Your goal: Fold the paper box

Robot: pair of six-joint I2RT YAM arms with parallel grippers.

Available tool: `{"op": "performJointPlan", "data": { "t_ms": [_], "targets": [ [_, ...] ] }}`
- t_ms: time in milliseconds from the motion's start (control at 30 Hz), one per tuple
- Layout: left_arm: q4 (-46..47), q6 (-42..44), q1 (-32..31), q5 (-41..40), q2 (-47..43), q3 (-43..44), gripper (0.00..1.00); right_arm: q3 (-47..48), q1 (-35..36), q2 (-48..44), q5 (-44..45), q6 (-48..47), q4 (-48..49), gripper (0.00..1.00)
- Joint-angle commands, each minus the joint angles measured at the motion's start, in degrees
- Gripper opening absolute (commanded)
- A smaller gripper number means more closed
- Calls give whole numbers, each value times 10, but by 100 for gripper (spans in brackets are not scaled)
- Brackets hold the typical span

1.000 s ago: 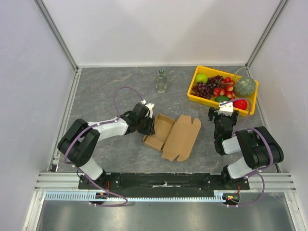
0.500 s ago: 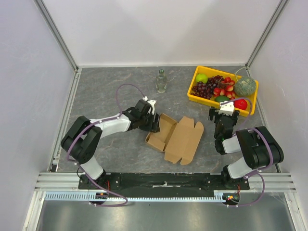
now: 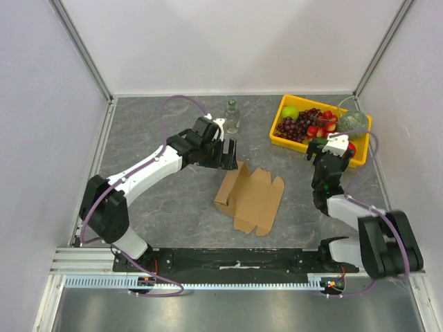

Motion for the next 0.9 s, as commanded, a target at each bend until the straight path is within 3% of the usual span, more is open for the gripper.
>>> {"op": "performJointPlan", "data": {
  "t_ms": [0, 100, 200, 333, 600, 800, 867],
  "targets": [
    [-102, -33, 1, 16, -32, 71, 98, 83, -3, -126, 56, 127, -194, 98],
    [-146, -26, 1, 7, -25, 119, 99, 179, -2, -156, 118, 272, -376, 98],
    [-179, -18, 1, -4, -15, 160, 99, 294, -2, -146, 176, 332, -531, 98],
    [-224, -5, 5, -3, 20, 224, 100, 360, -9, -139, 191, 312, -555, 98],
    [-268, 16, 26, 21, 86, 320, 100, 531, -156, -59, 24, 323, -668, 98],
    [-283, 25, 27, 1, 111, 350, 100, 576, -281, -31, -163, 343, -685, 98],
    [-290, 31, 27, -4, 119, 360, 100, 570, -299, -25, -187, 360, -687, 98]
  ]
}}
